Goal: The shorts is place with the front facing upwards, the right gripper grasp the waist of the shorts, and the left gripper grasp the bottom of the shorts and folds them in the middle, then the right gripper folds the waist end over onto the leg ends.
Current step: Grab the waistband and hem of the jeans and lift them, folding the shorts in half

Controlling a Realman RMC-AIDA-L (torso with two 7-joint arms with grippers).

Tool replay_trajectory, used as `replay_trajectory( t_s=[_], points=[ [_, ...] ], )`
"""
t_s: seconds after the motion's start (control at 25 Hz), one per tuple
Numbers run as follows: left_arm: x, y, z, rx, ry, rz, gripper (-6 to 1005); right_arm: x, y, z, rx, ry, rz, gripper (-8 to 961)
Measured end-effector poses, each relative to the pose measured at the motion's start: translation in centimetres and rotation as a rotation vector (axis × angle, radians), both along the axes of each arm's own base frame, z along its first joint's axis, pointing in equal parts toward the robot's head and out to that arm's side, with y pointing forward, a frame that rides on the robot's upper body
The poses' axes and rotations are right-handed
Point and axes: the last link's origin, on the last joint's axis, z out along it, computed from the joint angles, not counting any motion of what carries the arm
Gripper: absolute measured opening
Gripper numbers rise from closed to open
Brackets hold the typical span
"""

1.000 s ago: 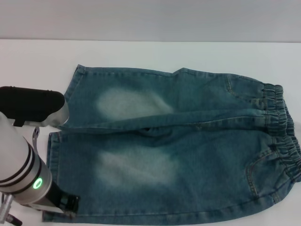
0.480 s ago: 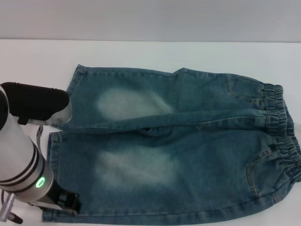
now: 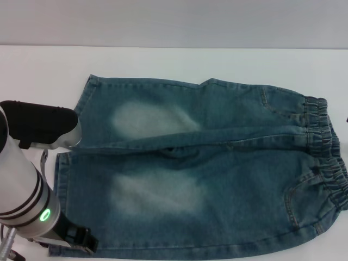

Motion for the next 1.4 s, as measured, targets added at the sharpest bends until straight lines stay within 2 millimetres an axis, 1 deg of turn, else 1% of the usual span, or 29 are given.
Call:
replay_trajectory(
  t_s=[0.24,0.88,1.2,1.4],
  points=[
    [0.07,-0.03,-0.09,-0.004,-0.007,0.001,810,-0.04,0.03,0.02,0.000,0.000,0.002,735],
    [0.46,0.23,-0.05,-0.031,-0.008,-0.014,730,-0.07,0.06,0.13,0.001,0.003,0.005,731],
    [0.24,0.18,-0.18,-0.042,-0.005,-0.006,301,-0.07,0.07,0.14,0.002,0.003,0.005,729],
    [0.51,0.12,-0.14,-0.047,-0.007,-0.011,214,-0.08,0.06,0.14,0.001,0.003,0.005,728]
  ],
)
